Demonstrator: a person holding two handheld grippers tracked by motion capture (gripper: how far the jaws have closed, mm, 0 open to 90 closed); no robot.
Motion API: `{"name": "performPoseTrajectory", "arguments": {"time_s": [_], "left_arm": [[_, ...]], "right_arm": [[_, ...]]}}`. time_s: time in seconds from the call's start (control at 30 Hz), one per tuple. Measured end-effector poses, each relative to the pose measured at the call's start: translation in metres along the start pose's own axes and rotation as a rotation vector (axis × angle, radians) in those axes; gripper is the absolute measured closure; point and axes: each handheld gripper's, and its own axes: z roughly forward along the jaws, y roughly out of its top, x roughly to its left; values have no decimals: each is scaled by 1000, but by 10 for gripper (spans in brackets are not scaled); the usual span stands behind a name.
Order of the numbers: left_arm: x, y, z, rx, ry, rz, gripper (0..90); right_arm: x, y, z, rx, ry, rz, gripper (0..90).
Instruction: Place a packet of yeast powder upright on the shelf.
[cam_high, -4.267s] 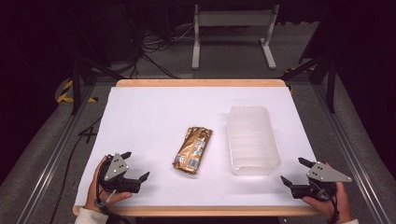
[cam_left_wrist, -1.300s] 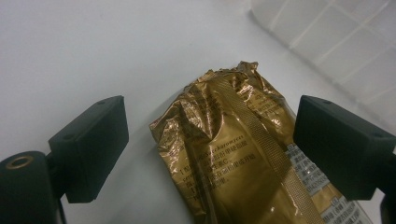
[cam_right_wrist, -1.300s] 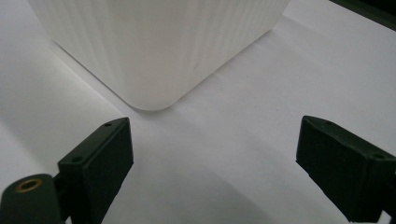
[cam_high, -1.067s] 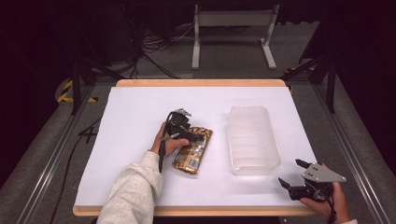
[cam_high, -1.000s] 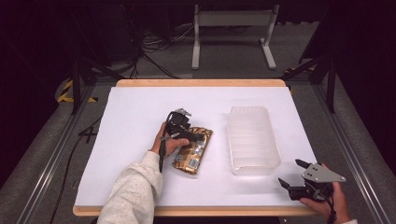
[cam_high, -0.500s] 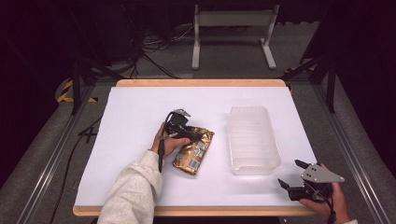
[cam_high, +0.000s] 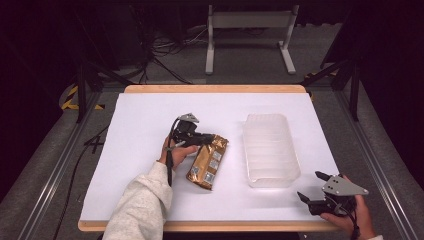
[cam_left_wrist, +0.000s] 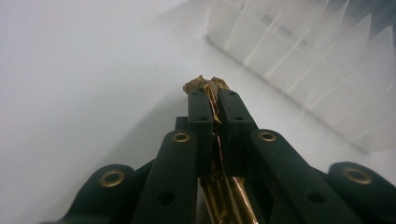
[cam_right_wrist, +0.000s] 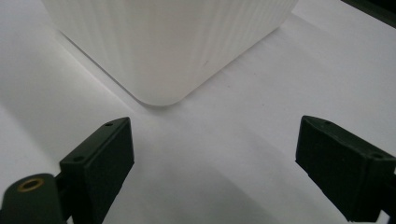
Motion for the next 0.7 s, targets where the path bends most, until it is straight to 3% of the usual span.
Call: {"name": "performPoseTrajectory", "arguments": {"time_s": [0.2,0.37,0.57,0.7], "left_arm": [[-20,5,-23,-68,-35,53,858],[-38,5,-47,-98,-38,107,862],[-50,-3,-75,-145,-35,142,863],[-55,-4,-82,-158,-34,162,864]], "right_arm": [[0,1,0,-5,1,-3,117],[0,2,0,-8,6,-4,115],[0,2,0,-10,4,-4,115],[0,3,0,-11,6,-8,115]]}}
